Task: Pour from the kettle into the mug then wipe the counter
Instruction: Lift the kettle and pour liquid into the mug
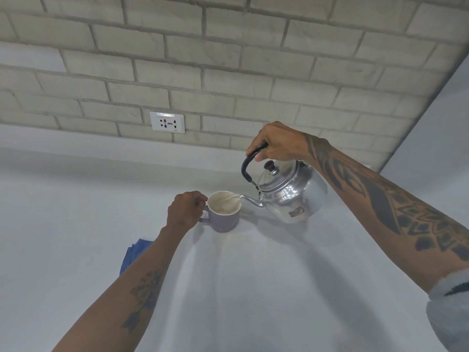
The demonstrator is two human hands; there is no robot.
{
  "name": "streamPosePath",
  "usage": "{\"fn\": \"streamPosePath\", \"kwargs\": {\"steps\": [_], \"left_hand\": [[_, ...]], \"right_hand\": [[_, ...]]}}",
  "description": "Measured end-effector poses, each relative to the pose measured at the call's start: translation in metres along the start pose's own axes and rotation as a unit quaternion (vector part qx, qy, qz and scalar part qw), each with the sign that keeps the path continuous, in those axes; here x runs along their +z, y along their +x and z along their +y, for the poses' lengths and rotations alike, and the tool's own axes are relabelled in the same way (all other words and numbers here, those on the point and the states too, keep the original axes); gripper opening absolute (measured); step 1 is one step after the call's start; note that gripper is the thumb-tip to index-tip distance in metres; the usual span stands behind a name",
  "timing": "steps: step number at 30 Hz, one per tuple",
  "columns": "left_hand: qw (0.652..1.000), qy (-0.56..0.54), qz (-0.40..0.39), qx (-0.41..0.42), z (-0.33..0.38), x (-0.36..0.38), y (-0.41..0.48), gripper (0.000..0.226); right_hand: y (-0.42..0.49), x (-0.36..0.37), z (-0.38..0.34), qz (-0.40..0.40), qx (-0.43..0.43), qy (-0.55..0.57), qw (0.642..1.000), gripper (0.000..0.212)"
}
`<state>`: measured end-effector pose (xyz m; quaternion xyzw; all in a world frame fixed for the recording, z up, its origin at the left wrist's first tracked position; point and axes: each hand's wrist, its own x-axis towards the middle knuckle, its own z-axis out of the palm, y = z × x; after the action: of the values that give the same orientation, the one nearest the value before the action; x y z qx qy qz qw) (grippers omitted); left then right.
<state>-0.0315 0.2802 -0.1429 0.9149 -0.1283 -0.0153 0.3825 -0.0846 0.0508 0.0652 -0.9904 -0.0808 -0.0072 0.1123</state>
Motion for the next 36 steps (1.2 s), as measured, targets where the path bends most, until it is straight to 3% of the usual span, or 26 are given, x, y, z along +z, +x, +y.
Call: {"fn": "streamPosePath", "kwargs": {"steps": [36], "left_hand": [[1.000,0.014,-0.006,0.000,0.0026,-0.0015,0.0001,0.042]], "right_hand": [[0.0043,-0.0080,-0.0060,-0.020,0.017,-0.029,0.999,0.022]]}}
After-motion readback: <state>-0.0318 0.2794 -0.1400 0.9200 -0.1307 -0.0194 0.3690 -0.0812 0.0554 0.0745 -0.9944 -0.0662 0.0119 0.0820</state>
